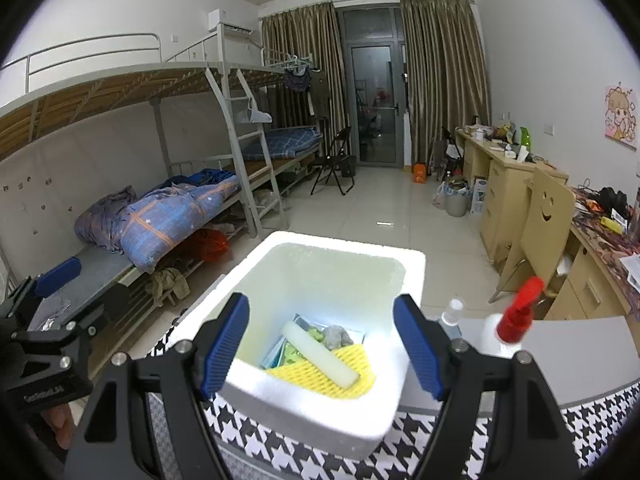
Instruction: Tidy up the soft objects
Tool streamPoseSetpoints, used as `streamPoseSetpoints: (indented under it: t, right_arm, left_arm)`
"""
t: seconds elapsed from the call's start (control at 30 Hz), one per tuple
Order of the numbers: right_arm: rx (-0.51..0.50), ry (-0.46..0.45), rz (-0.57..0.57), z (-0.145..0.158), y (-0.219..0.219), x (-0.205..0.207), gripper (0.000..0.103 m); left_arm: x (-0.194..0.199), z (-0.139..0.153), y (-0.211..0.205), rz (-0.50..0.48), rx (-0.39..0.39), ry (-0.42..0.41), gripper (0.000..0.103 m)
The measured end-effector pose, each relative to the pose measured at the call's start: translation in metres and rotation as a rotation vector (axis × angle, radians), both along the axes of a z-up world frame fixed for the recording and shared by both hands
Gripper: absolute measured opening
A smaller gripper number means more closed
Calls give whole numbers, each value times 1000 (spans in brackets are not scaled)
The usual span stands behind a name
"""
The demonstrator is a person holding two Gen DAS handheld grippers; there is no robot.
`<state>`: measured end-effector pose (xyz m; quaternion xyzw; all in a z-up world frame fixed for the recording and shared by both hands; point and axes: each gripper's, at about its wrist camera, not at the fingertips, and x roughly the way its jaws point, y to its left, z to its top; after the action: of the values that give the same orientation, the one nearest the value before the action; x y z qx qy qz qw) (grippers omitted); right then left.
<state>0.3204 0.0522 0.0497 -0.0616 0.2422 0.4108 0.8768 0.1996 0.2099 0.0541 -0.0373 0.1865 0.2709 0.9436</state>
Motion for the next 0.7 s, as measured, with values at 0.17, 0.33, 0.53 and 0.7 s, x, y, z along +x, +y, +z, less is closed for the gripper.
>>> streamPoseSetpoints:
  t: [0.17,0.33,0.53,0.7]
  right_arm:
    - [1,-33,-5,8,-10,-16,81]
    - [5,-79,-23,16,-25,-31,94]
    - [30,-110,-54,20,-48,-48,99]
    - [48,-118,-56,21,-65,-66,99]
  left_arm:
    - [-9,4,-12,-17,14,-5,102]
    - [-18,8,-26,-27,30,1,102]
    - [-37,16,-43,-34,35,-23,102]
    - [-54,18,-60,-57,30,-38,102]
